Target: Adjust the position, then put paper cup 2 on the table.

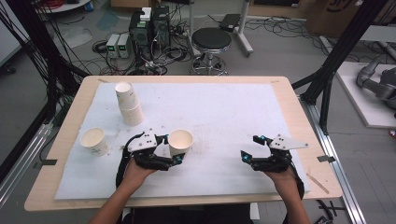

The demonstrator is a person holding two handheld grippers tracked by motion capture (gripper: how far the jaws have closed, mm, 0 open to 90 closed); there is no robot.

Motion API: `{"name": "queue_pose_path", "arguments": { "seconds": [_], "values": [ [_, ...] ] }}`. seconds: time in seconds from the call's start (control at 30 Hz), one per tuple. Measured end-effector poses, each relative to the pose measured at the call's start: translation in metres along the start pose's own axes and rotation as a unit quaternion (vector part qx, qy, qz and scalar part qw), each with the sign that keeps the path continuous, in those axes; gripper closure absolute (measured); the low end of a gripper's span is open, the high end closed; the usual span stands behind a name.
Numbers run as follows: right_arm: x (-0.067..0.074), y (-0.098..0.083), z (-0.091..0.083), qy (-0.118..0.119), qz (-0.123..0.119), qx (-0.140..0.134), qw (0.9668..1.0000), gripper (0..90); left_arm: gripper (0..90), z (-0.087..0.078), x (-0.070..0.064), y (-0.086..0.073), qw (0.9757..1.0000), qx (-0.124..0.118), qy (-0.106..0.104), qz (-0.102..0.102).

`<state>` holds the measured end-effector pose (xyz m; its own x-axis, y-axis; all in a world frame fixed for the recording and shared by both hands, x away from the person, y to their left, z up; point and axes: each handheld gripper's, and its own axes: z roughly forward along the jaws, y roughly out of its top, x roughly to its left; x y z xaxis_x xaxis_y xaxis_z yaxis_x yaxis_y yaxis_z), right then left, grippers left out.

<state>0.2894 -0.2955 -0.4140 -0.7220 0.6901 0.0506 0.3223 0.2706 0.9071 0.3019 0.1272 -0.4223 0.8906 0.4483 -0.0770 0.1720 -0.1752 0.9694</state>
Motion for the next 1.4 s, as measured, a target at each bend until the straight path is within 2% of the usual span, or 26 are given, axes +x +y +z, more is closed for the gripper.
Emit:
{"name": "queue_pose_path", "arguments": {
  "seconds": [0.17, 0.37, 0.63, 0.83, 1.0, 1.07, 1.27, 1.4],
  "values": [
    [-0.003, -0.003, -0.003, -0.015, 0.009, -0.004, 0.9998, 20.1, 29.6, -0.007, 0.002, 0.0, 0.9995, -0.026, 0.019, -0.001],
    [-0.003, -0.003, -0.002, -0.023, 0.008, -0.006, 0.9997, 20.1, 29.3, -0.009, 0.005, -0.001, 0.9992, -0.031, 0.024, -0.003],
    [-0.001, -0.004, -0.002, -0.018, 0.005, -0.005, 0.9998, 20.2, 29.4, -0.007, 0.004, -0.002, 0.9991, -0.029, 0.032, -0.005],
    [-0.001, -0.005, -0.004, -0.021, 0.006, -0.005, 0.9997, 20.1, 29.4, -0.002, 0.005, -0.003, 0.9992, -0.028, 0.028, -0.007],
    [-0.001, -0.004, -0.003, -0.02, 0.008, -0.006, 0.9998, 20.1, 29.5, 0.003, 0.009, -0.002, 0.999, -0.024, 0.036, -0.005],
    [-0.001, -0.004, -0.002, -0.018, 0.01, -0.005, 0.9998, 20.2, 29.6, 0.004, 0.011, -0.002, 0.9986, -0.031, 0.042, -0.008],
    [-0.001, -0.005, 0.0, -0.01, 0.011, -0.003, 0.9999, 20.2, 29.6, 0.019, 0.024, 0.006, 0.9974, -0.037, 0.055, -0.028],
    [0.001, -0.005, -0.001, -0.012, 0.005, -0.006, 0.9999, 20.1, 29.6, 0.036, 0.029, 0.014, 0.9965, -0.048, 0.053, -0.043]
  ]
}}
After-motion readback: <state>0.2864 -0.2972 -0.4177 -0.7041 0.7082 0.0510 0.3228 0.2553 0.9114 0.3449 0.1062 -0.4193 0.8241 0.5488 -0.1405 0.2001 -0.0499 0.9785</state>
